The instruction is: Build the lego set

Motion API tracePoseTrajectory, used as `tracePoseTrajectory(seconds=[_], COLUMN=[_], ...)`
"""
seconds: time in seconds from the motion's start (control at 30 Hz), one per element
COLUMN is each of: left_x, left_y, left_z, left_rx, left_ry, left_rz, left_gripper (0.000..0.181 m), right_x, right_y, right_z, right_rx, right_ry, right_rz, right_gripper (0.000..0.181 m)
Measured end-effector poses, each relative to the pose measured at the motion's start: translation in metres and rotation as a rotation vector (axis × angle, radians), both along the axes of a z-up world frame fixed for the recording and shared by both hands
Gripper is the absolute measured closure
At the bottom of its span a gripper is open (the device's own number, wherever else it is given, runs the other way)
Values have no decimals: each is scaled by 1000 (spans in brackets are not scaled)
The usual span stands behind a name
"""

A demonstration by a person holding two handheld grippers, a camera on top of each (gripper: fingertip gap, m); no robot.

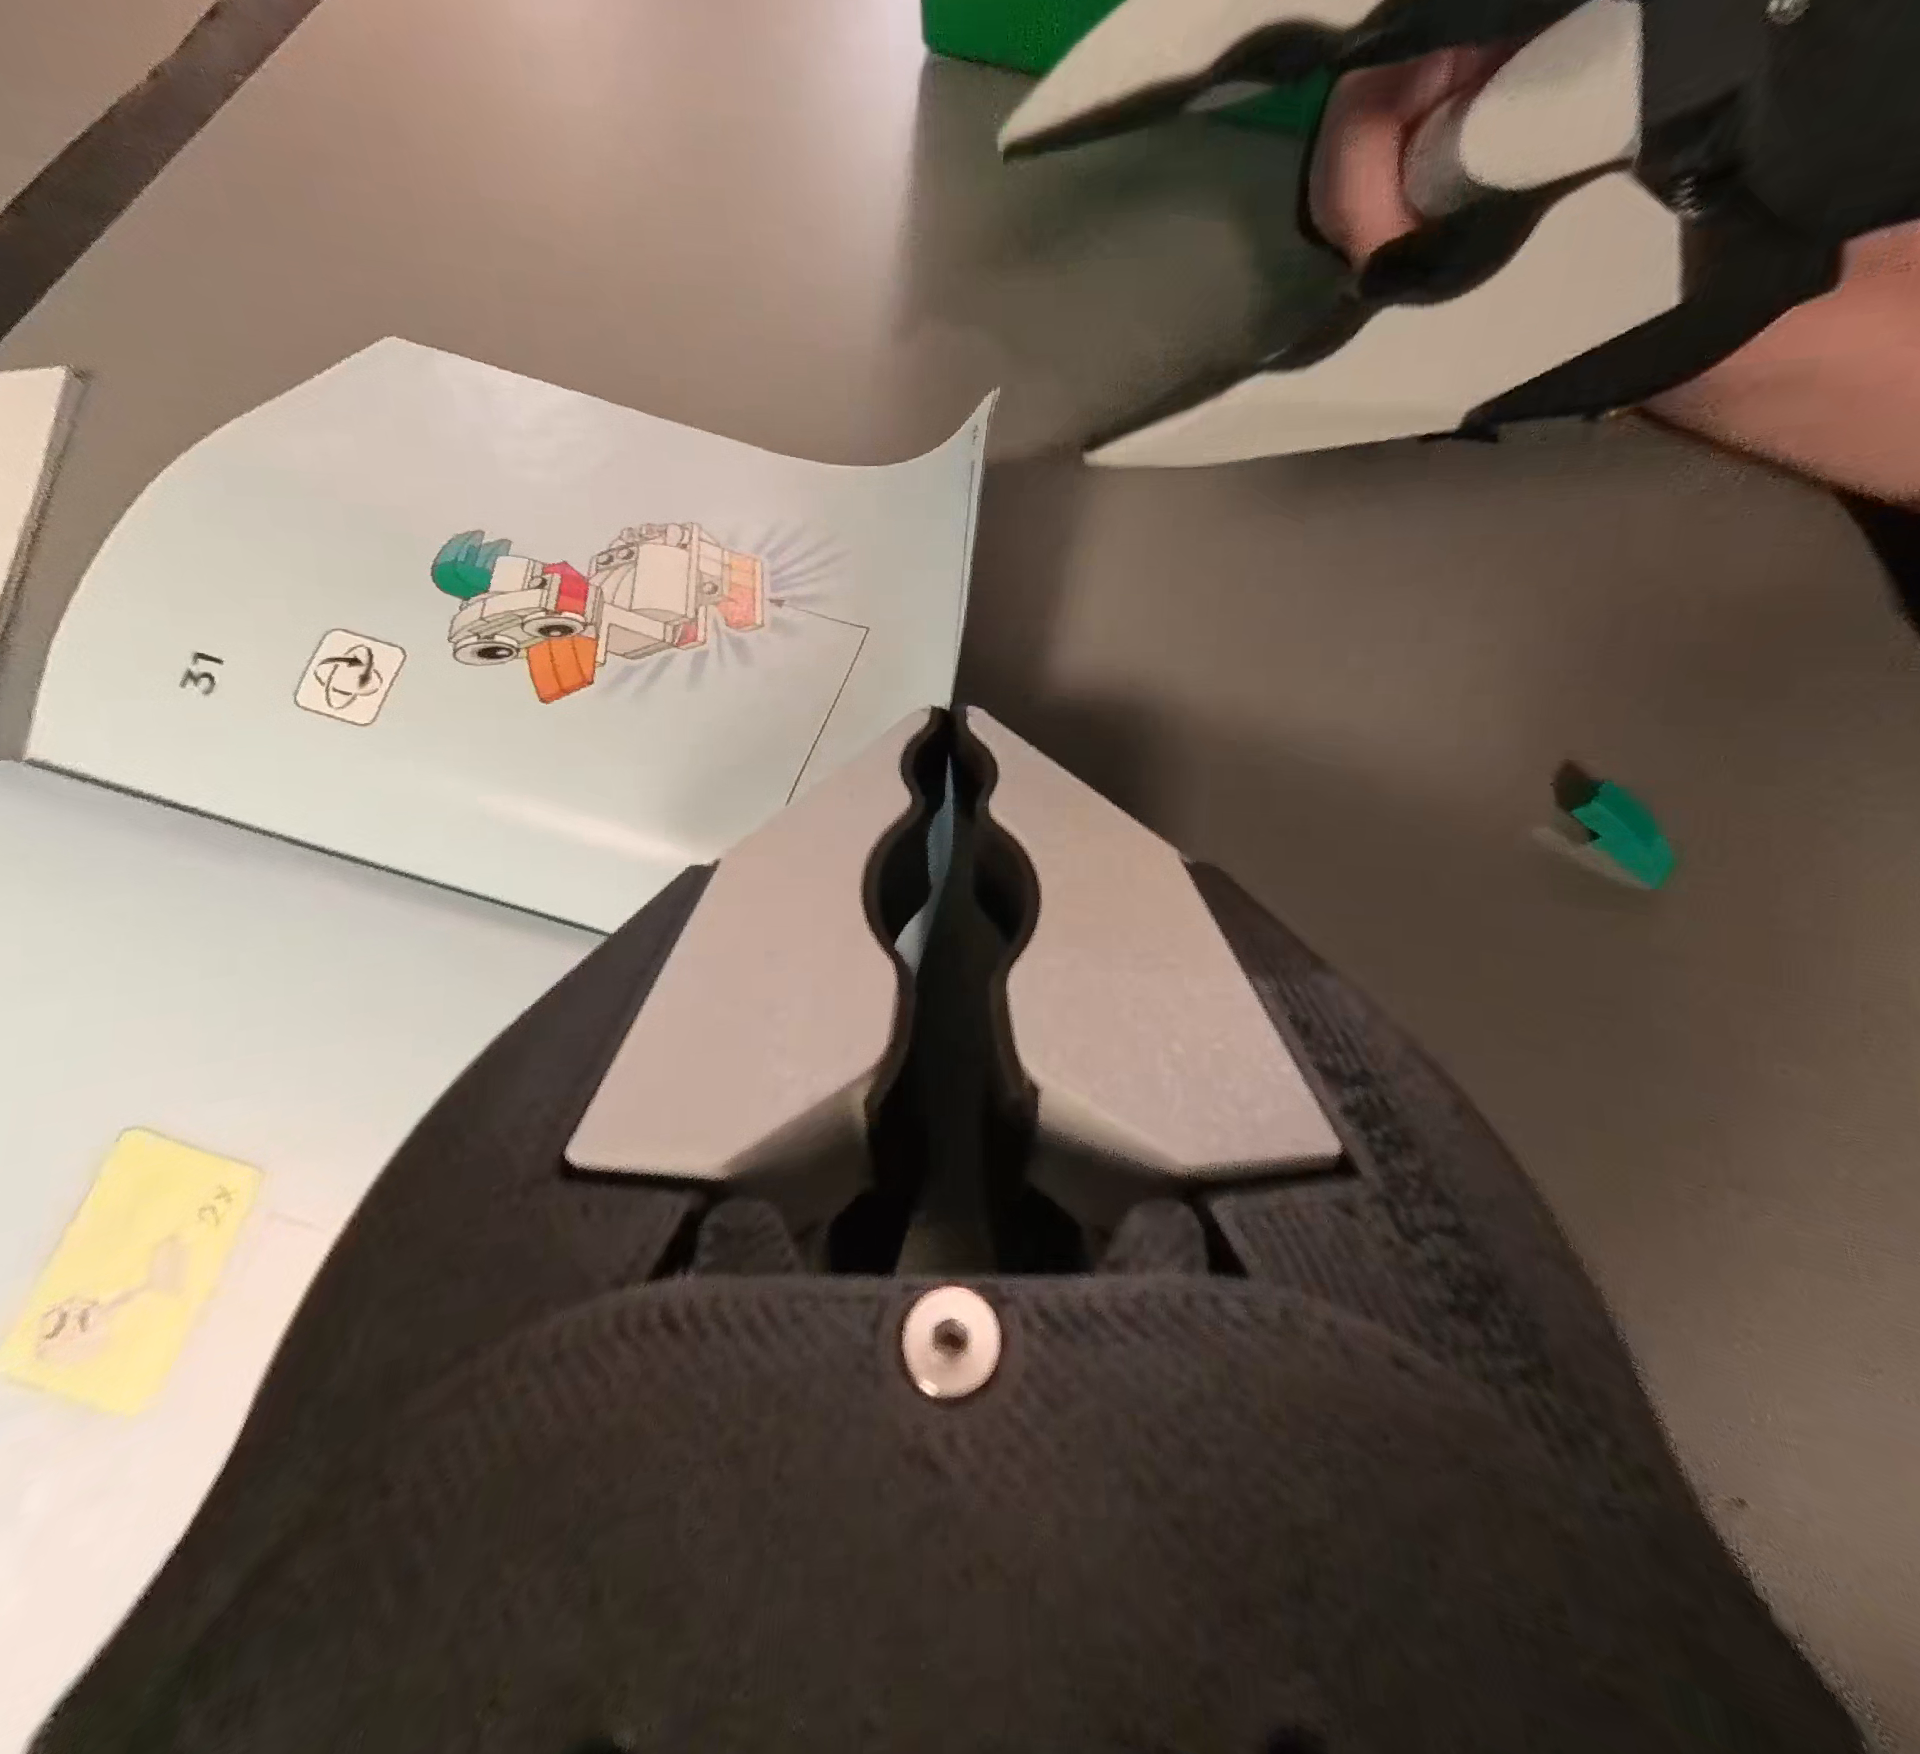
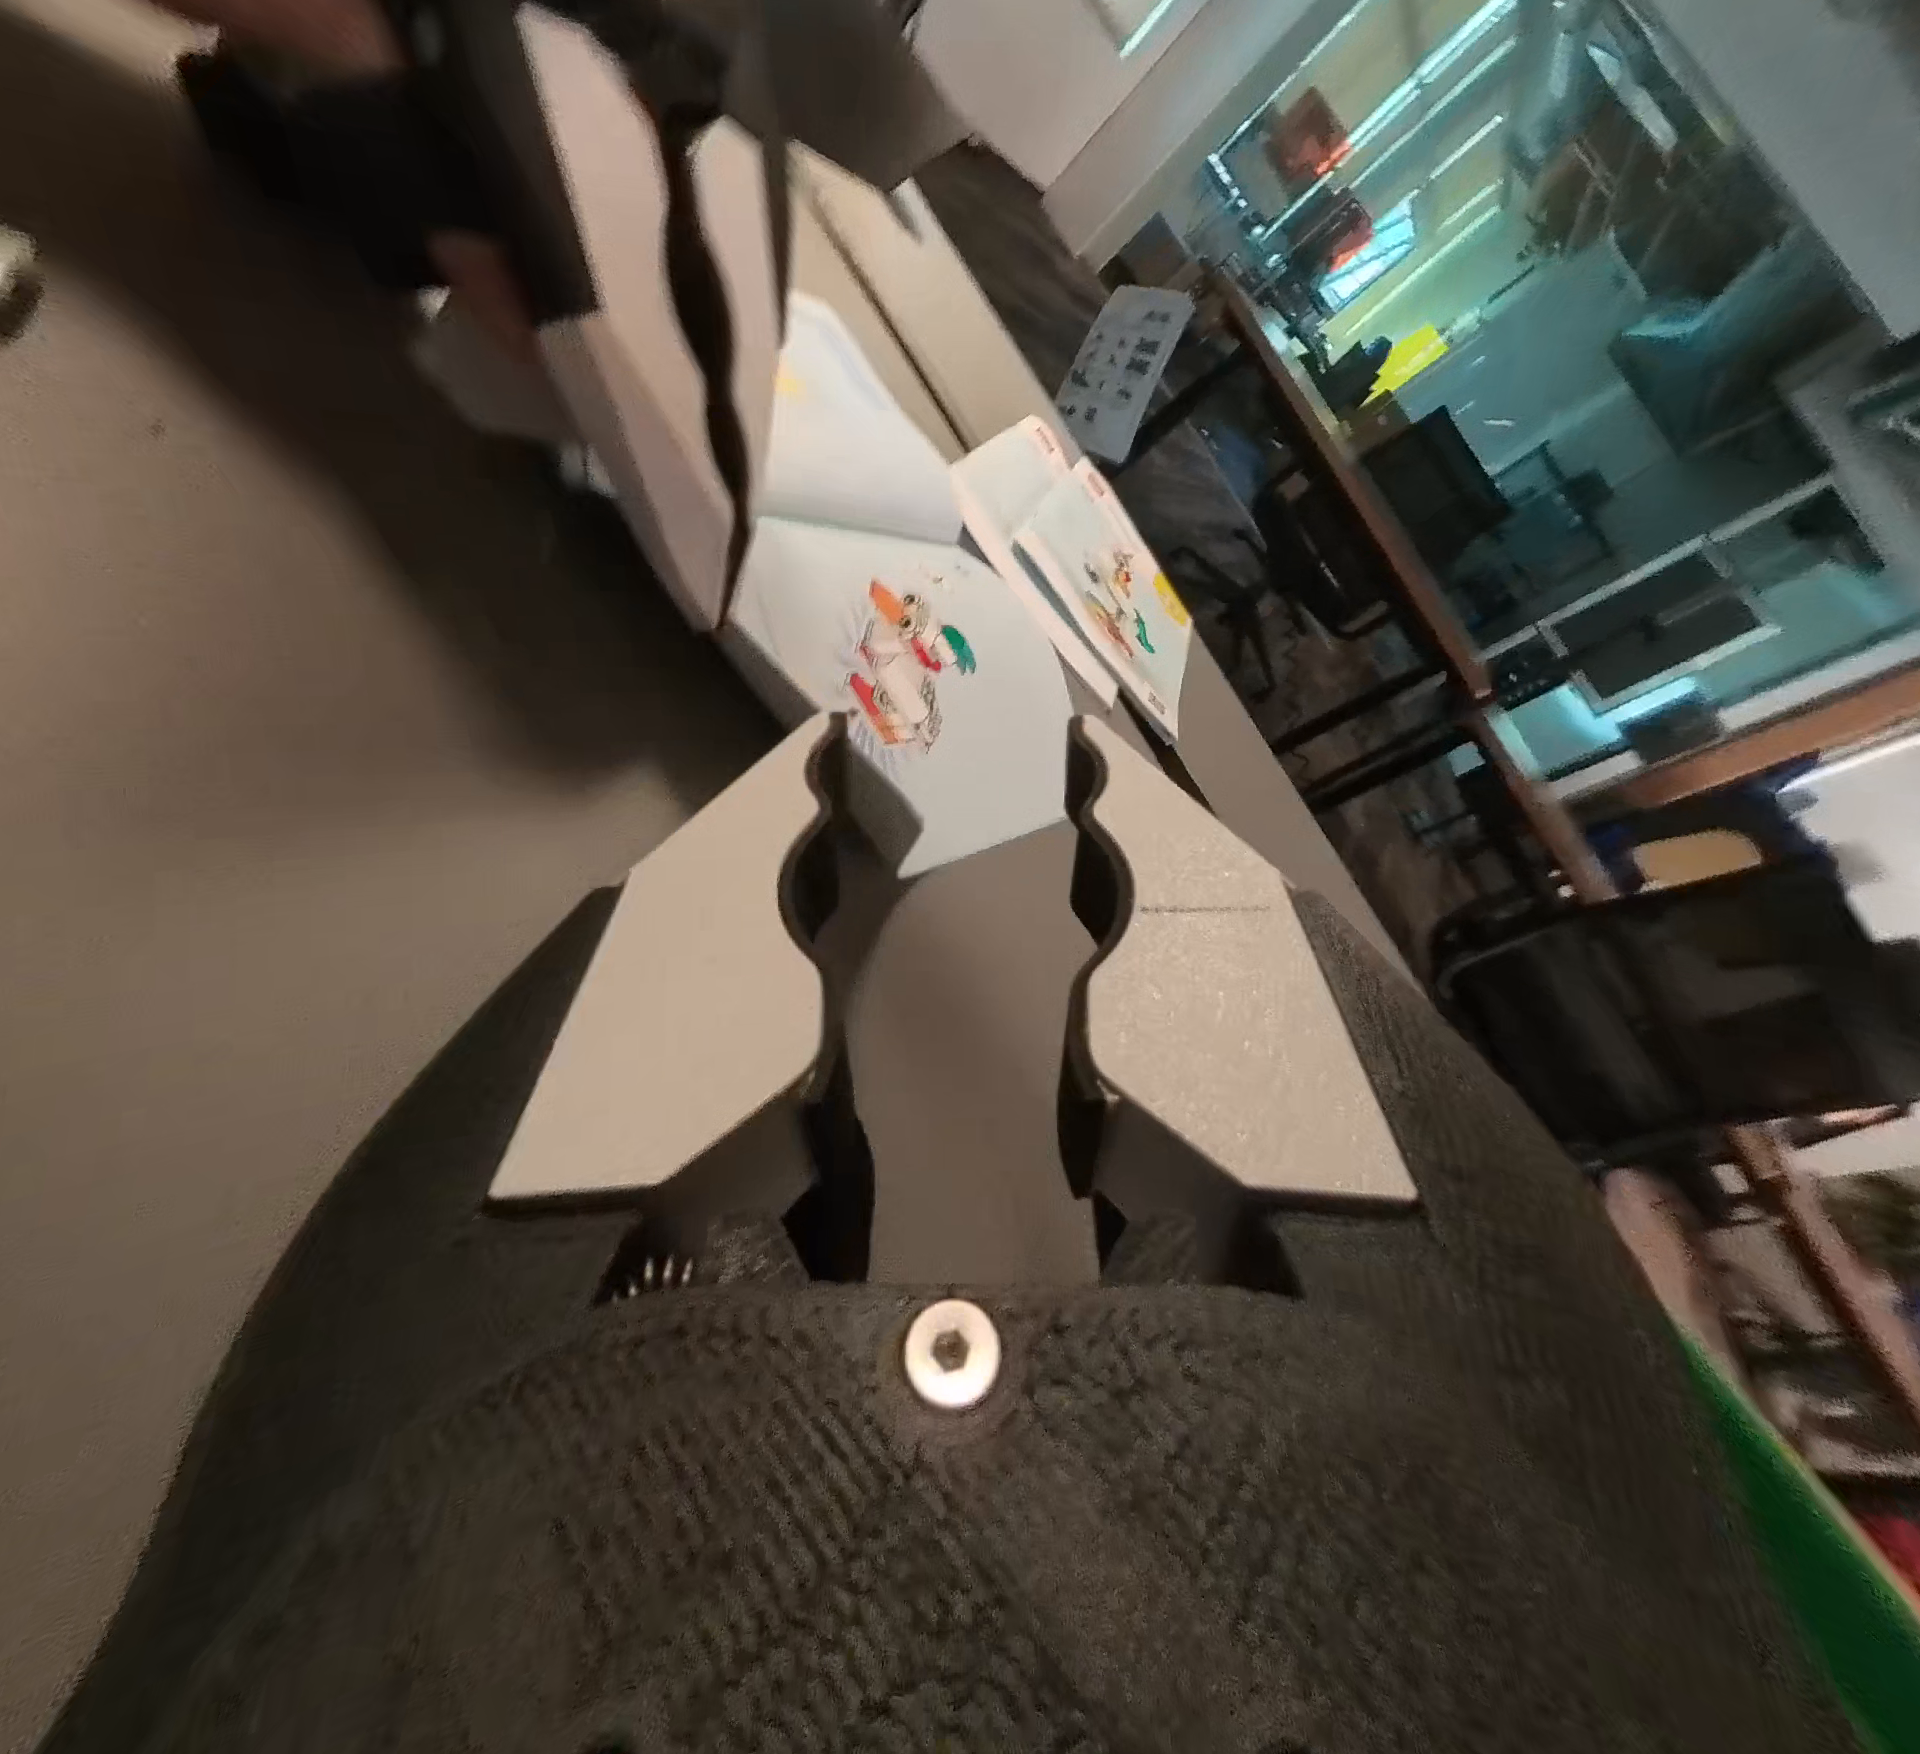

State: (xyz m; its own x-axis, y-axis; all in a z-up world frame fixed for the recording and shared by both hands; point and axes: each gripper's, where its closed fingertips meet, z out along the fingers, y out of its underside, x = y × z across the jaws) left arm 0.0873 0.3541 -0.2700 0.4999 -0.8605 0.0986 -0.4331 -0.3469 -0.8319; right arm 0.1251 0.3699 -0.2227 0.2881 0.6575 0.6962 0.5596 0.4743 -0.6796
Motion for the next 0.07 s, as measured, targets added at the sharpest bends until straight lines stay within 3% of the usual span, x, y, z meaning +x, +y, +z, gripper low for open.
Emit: tracePoseTrajectory(seconds=[0.03,0.07], left_x=[0,0], left_y=[0,-1], left_z=[0,1], left_rx=[16,34], left_ry=[9,13], left_rz=[-1,-2], left_gripper=[181,181], right_x=[-1,-3], right_y=[-3,-6], right_z=[-6,-12], right_rx=[11,10], right_ry=[-47,-86], right_rz=[14,32], right_gripper=[144,148])
